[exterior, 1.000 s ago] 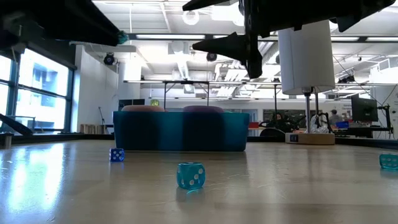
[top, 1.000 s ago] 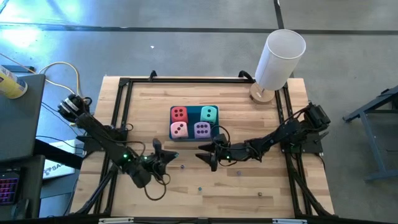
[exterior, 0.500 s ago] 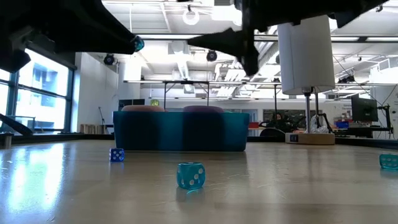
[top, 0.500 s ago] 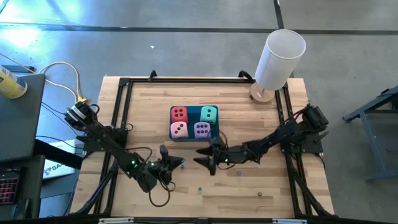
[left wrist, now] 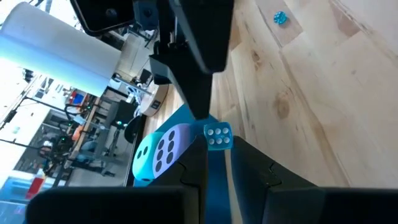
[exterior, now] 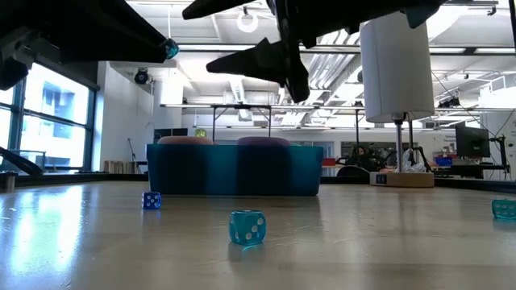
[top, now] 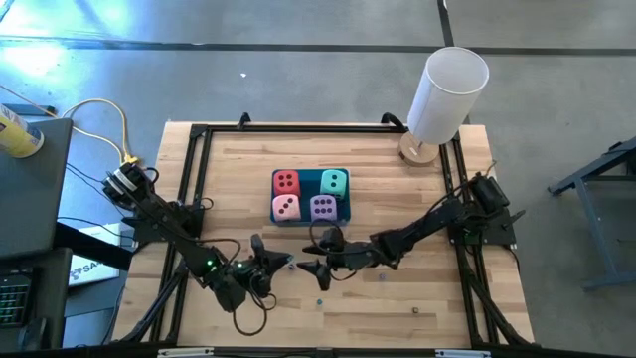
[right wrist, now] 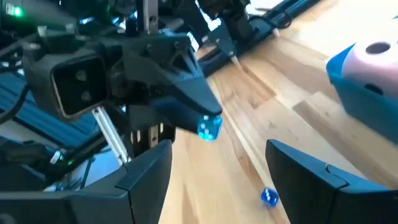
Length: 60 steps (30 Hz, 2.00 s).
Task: Pick & Place Dice
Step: Put the blue die into the blue bin
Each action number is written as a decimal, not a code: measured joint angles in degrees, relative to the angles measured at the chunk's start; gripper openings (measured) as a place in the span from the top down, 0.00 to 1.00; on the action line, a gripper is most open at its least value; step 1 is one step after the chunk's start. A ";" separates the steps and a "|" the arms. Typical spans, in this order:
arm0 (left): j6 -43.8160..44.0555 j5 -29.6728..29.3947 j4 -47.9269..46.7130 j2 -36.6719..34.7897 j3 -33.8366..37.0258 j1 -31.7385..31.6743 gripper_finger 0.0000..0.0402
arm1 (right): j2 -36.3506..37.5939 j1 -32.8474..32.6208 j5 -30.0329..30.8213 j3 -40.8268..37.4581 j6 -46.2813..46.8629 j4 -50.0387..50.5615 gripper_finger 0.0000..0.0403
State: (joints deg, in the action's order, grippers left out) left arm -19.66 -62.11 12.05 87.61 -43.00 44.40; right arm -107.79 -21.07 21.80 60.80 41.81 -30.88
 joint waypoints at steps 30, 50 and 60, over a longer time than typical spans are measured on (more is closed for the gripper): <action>1.69 9.52 1.53 0.00 0.00 -6.80 0.88 | -2.19 2.46 -2.48 0.02 0.38 -1.01 0.38; 1.66 9.38 1.79 0.00 0.00 -7.28 0.88 | -2.19 2.46 -2.31 0.02 -0.03 -1.03 0.38; 1.66 9.38 1.75 0.00 0.00 -7.28 0.88 | -2.19 2.46 -2.32 0.02 -0.03 -0.99 0.38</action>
State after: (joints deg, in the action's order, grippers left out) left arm -18.00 -52.73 13.80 87.61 -43.00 37.12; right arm -109.97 -18.61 19.49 60.82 41.78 -31.88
